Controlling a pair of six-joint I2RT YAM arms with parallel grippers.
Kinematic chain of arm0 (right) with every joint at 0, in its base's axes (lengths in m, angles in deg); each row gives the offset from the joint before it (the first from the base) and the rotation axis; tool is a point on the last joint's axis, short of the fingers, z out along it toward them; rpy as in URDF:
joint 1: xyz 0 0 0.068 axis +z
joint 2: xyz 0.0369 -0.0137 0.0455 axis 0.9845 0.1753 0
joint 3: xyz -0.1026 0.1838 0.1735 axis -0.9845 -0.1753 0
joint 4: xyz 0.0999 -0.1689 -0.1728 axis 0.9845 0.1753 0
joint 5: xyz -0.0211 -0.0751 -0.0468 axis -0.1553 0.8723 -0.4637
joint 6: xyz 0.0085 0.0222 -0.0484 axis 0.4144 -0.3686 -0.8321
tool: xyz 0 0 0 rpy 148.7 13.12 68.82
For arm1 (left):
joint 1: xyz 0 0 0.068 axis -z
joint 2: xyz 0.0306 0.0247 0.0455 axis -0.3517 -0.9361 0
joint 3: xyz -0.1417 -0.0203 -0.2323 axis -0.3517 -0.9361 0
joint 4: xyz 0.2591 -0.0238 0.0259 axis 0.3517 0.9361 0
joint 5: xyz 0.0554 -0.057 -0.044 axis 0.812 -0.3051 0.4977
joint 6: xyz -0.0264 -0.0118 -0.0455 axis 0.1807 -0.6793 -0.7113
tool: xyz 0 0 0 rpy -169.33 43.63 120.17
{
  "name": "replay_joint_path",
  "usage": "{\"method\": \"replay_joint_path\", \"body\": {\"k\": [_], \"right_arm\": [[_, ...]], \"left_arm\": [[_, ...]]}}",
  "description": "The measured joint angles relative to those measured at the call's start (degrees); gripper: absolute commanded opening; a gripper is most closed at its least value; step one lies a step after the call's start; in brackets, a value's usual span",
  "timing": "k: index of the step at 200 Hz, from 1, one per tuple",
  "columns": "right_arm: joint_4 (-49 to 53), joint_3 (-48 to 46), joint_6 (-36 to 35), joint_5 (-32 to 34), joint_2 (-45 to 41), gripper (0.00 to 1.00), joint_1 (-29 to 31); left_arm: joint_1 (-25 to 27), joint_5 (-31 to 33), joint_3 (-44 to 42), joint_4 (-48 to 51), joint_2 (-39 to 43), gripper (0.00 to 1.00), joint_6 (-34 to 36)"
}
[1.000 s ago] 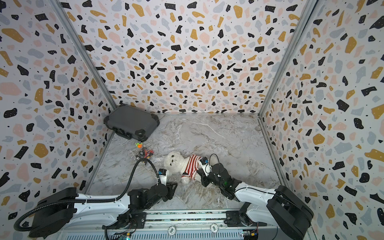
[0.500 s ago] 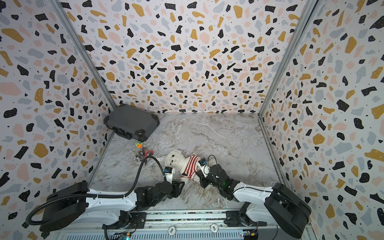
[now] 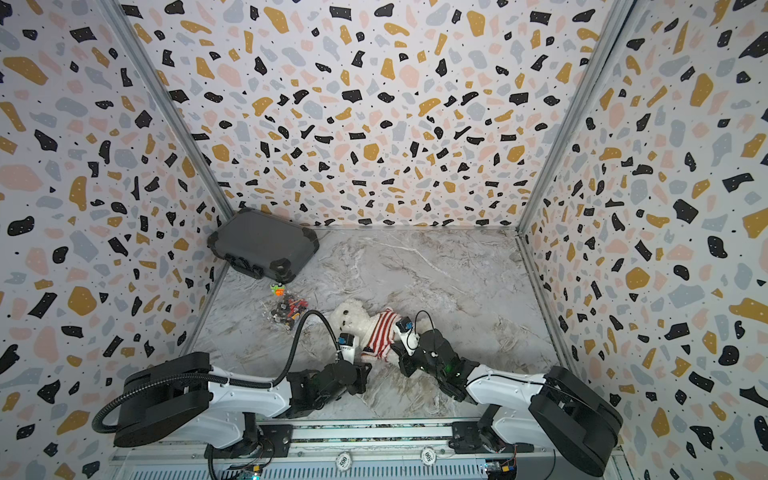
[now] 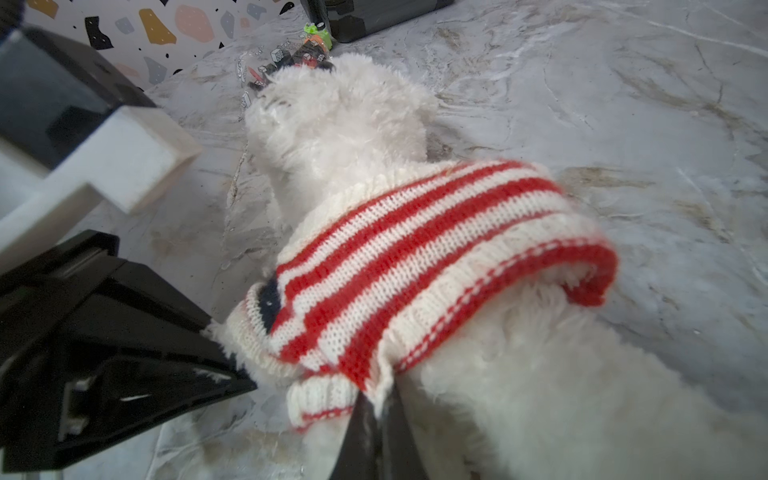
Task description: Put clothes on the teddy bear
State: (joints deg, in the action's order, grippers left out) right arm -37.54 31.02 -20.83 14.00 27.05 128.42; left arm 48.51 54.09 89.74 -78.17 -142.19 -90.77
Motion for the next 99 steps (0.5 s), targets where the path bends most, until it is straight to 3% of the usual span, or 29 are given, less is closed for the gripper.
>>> {"method": "replay_joint_path", "body": {"k": [99], "right_arm": [[2.2, 0.0, -1.1, -2.3, -3.7, 0.00, -4.5]], "left_arm": [[-1.6, 1.9, -7.3, 4.5, 14.1, 0.00, 0.6]]}}
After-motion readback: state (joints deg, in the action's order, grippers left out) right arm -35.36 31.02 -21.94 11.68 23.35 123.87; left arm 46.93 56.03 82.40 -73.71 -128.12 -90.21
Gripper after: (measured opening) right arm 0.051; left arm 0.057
